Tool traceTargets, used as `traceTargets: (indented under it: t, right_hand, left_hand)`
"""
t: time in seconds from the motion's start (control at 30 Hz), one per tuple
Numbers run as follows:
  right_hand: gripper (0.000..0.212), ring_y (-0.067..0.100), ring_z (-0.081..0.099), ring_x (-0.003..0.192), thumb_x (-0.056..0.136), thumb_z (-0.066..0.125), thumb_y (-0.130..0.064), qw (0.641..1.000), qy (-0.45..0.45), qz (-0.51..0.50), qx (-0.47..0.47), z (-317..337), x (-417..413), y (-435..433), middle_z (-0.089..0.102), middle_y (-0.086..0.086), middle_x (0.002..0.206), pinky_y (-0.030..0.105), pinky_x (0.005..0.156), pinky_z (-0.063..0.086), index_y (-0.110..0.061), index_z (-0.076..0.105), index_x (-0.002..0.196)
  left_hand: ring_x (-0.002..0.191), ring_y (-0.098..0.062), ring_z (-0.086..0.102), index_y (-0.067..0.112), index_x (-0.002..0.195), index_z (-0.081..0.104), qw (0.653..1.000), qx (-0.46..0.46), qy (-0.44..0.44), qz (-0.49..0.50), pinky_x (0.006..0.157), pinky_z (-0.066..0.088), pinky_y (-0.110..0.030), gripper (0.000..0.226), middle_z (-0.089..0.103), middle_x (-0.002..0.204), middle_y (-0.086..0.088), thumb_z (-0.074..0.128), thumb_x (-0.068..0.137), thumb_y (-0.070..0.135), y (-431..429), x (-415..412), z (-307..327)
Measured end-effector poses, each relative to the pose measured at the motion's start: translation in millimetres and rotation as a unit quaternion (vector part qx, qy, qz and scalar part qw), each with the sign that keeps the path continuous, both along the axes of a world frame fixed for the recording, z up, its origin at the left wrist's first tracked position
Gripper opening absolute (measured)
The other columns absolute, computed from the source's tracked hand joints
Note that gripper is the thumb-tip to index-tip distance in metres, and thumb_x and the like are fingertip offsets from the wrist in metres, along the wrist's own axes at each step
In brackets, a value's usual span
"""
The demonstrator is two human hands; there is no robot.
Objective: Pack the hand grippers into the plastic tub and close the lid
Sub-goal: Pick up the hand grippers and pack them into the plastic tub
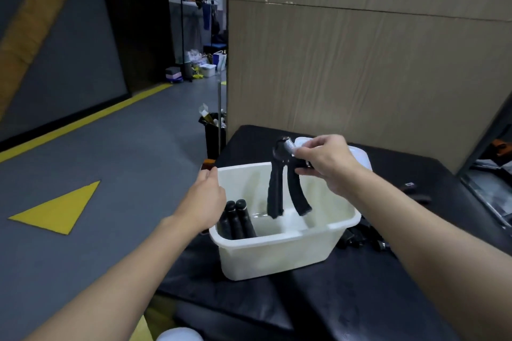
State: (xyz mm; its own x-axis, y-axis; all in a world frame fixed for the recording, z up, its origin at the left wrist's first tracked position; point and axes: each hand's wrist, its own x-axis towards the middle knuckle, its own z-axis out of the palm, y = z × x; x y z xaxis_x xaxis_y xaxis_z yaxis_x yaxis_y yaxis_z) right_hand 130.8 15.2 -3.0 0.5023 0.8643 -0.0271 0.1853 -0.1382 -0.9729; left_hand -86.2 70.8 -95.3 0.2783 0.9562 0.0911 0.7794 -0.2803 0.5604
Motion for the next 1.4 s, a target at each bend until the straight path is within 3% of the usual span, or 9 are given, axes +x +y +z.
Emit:
traceTargets:
  t: [0.2,0.4,0.53,0.67,0.77,0.87,1.0,1.23,1.4]
  right_hand:
    - [0.029,0.03,0.07,0.066,0.075,0.083,-0.028,0.931,-0.341,0.073,-0.108,-39,-11,25,0.071,0.014,0.07,0.04,0.069,0.059,-0.006,0.064,0.071]
    - [0.019,0.031,0.071,0.079,0.083,0.069,-0.02,0.879,-0.422,0.12,-0.188,-86,-23,53,0.071,0.016,0.081,0.038,0.075,0.059,-0.001,0.065,0.081]
    - [0.012,0.031,0.07,0.074,0.079,0.067,-0.012,0.883,-0.4,0.128,-0.211,-100,-30,63,0.066,0.013,0.074,0.038,0.073,0.06,-0.006,0.059,0.073]
    - [0.017,0.029,0.069,0.062,0.08,0.071,-0.012,0.911,-0.298,0.153,-0.24,-100,-37,67,0.064,0.012,0.067,0.034,0.068,0.059,-0.004,0.06,0.072]
    - [0.028,0.026,0.067,0.07,0.08,0.075,-0.014,0.921,-0.225,0.203,-0.246,-95,-36,63,0.064,0.015,0.078,0.031,0.074,0.059,0.012,0.067,0.087]
    - [0.038,0.022,0.059,0.075,0.082,0.076,-0.012,0.9,-0.202,0.264,-0.282,-87,-30,53,0.06,0.013,0.086,0.03,0.072,0.055,0.012,0.063,0.108]
    - [0.027,0.027,0.062,0.071,0.086,0.071,-0.008,0.84,-0.208,0.308,-0.396,-84,-26,41,0.065,0.014,0.089,0.042,0.083,0.059,0.005,0.065,0.109]
    - [0.012,0.022,0.062,0.06,0.089,0.065,-0.002,0.87,-0.158,0.285,-0.369,-93,-29,40,0.062,0.012,0.069,0.04,0.083,0.06,0.008,0.066,0.096]
    - [0.021,0.024,0.064,0.065,0.091,0.061,-0.002,0.872,-0.157,0.297,-0.357,-95,-33,41,0.065,0.017,0.084,0.034,0.071,0.061,0.013,0.064,0.106]
  left_hand:
    - [0.099,-0.027,0.053,0.006,0.132,0.04,1.0,-0.005,0.01,-0.002,0.088,0.049,-0.042,0.036,0.038,0.133,-0.006,0.031,0.097,0.004,3,1,-3]
    - [0.1,-0.028,0.054,0.009,0.148,0.028,1.0,0.005,0.019,-0.007,0.087,0.049,-0.041,0.049,0.035,0.14,-0.004,0.028,0.099,0.011,6,0,-8]
    - [0.101,-0.031,0.055,0.013,0.153,0.02,1.0,0.007,0.019,-0.008,0.085,0.051,-0.045,0.054,0.033,0.141,-0.002,0.028,0.099,0.014,8,0,-11]
    - [0.103,-0.031,0.055,0.013,0.153,0.019,1.0,0.008,0.023,-0.004,0.086,0.05,-0.046,0.055,0.031,0.145,-0.001,0.028,0.099,0.015,10,0,-12]
    - [0.103,-0.031,0.056,0.012,0.153,0.02,1.0,0.007,0.026,-0.005,0.086,0.05,-0.046,0.055,0.031,0.145,-0.002,0.029,0.099,0.014,9,-1,-11]
    - [0.099,-0.032,0.056,0.011,0.151,0.023,1.0,0.003,0.027,-0.003,0.082,0.051,-0.047,0.052,0.032,0.143,-0.002,0.028,0.099,0.014,9,-1,-10]
    - [0.102,-0.032,0.056,0.01,0.153,0.019,1.0,0.006,0.025,-0.004,0.082,0.05,-0.043,0.055,0.029,0.147,-0.004,0.028,0.099,0.012,9,0,-11]
    - [0.097,-0.033,0.056,0.01,0.148,0.027,1.0,0.016,0.015,-0.003,0.071,0.042,-0.035,0.05,0.036,0.137,-0.006,0.03,0.097,0.01,11,0,-13]
    - [0.098,-0.031,0.056,0.009,0.148,0.028,1.0,0.011,0.013,-0.006,0.078,0.048,-0.038,0.051,0.036,0.139,-0.006,0.031,0.097,0.009,10,-1,-11]
